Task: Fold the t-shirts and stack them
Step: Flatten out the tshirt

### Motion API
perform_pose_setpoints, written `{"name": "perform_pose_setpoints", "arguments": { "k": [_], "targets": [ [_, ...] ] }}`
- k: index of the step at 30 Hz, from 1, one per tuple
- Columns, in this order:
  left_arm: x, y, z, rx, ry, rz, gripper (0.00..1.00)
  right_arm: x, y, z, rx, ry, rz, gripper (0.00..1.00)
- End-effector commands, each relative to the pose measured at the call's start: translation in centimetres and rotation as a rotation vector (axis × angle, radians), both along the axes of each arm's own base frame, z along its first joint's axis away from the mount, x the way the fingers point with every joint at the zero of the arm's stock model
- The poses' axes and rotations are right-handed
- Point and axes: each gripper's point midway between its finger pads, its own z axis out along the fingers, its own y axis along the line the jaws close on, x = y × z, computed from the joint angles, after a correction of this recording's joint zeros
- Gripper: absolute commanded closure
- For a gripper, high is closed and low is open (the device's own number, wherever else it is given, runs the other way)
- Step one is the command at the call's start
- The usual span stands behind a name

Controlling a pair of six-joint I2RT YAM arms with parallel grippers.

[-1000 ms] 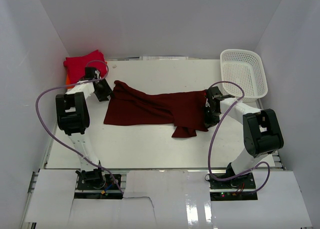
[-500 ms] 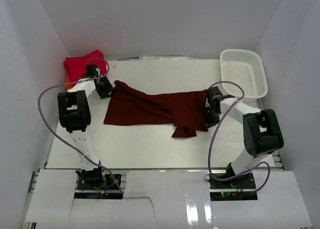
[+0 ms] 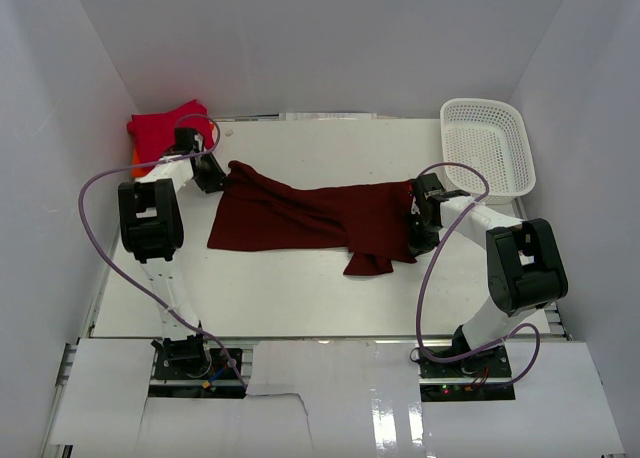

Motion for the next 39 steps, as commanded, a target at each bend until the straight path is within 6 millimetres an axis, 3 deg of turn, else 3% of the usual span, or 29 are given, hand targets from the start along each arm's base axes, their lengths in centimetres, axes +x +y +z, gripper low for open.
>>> {"name": "perform_pose_setpoints", "arguments": {
  "k": [1,3,7,17,23,28,36,39],
  "targets": [
    [-0.1,-0.1,-0.8,0.014,0.017,-0.004,0.63,-1.0,0.1,0.0,0.002,0.021,0.022,0.92],
    [-0.1,-0.3,-1.1,0.002,0.025,-0.006,0.76,-0.9,0.1,0.2,0.003,0.018,0.024,0.92],
    [-0.1,-0.5,-1.0,-0.009,0.022,-0.008,0.84,-0.8,0.0,0.5,-0.002,0.015,0.021,0.92],
    [0.2,-0.5,1.1,-0.009,-0.015,-0.016,0.84,-0.5,-0.2,0.8,-0.015,0.011,0.019,0.92],
    [0.3,-0.6,2.0,-0.011,-0.019,-0.023,0.73,-0.5,-0.2,0.7,-0.014,0.013,0.019,0.92],
    [0.0,-0.7,2.0,-0.016,-0.013,-0.022,0.71,-0.8,-0.1,0.4,-0.011,0.019,0.021,0.92],
    [0.2,-0.6,2.8,-0.014,-0.027,-0.018,0.88,-0.9,0.0,0.2,-0.007,0.02,0.022,0.92],
    [0.4,-0.6,3.3,-0.015,-0.038,-0.018,0.88,-1.0,0.0,0.0,-0.006,0.024,0.021,0.92]
  ]
}}
